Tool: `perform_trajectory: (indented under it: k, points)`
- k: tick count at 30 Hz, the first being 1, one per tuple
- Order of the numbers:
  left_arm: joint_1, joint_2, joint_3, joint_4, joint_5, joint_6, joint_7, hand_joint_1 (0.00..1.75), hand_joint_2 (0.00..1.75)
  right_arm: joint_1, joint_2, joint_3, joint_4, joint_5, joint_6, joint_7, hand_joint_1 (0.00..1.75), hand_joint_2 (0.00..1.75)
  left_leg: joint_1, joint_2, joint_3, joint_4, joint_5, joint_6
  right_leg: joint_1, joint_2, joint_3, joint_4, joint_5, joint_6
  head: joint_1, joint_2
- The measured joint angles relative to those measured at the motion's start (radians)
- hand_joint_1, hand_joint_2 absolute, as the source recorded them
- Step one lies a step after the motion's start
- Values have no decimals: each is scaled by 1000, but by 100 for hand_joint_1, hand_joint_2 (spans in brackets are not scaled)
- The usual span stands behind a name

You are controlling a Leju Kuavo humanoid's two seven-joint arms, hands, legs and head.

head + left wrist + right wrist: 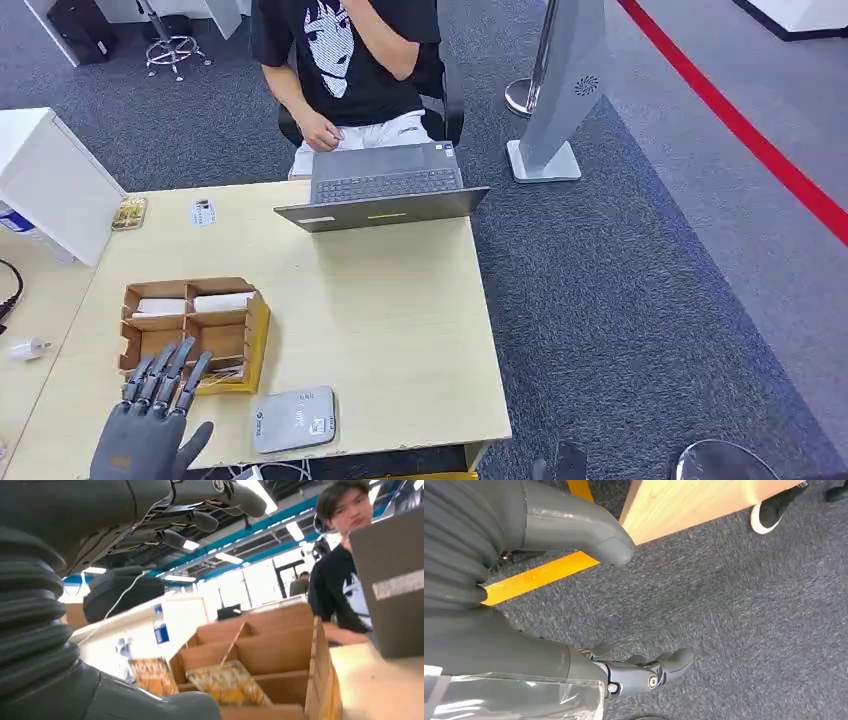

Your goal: Pass the card to the sensor for recognition and then transmit it.

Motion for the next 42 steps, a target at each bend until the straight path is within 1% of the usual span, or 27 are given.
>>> perform_trajectory:
  k: [3, 6, 10, 15, 25, 29, 34, 42]
  points:
    - [2, -1, 7, 31, -18, 12, 13, 0, 175, 0, 0, -1, 0, 0, 0, 0, 0, 175, 0, 0, 0, 0, 0, 0, 0, 0, 0, 0, 0, 0, 0, 0]
    - [11, 2, 36, 46, -47, 23, 31, 0, 175, 0, 0, -2, 1, 0, 1, 0, 0, 175, 0, 0, 0, 0, 0, 0, 0, 0, 0, 0, 0, 0, 0, 0]
    - [23, 16, 84, 69, -52, 35, 31, 0, 175, 0, 0, -2, 1, 1, 2, 0, 0, 175, 0, 0, 0, 0, 0, 0, 0, 0, 0, 0, 0, 0, 0, 0]
    - [28, 18, 135, 95, -45, 43, 27, 0, 175, -1, 0, -2, 2, 3, 4, 0, 0, 175, 0, 0, -1, 0, 0, 0, 0, 0, 0, 0, 0, 0, 0, 0]
    - [27, 17, 174, 131, -39, 46, 15, 0, 175, -5, 0, -3, 3, 3, 11, 0, 0, 175, 0, 0, 0, 0, 0, 0, 0, 0, 0, 0, 0, 0, 0, 0]
    - [20, 17, 204, 152, -24, 50, -12, 0, 175, -7, 0, -3, 4, 9, 15, 0, 0, 175, 0, 0, 0, 0, 0, 0, 0, 0, 0, 0, 0, 0, 0, 0]
    - [-7, 16, 271, 213, -15, 55, -59, 0, 175, -11, 0, -2, 8, 12, 18, 0, 0, 175, 0, 0, 0, 0, 0, 0, 0, 0, 0, 0, 0, 0, 0, 0]
    - [-27, 12, 341, 269, -15, 65, -85, 0, 175, -16, 0, -2, 12, 16, 18, 0, 0, 175, 0, 0, 0, 0, 0, 0, 0, 0, 0, 0, 0, 0, 0, 0]
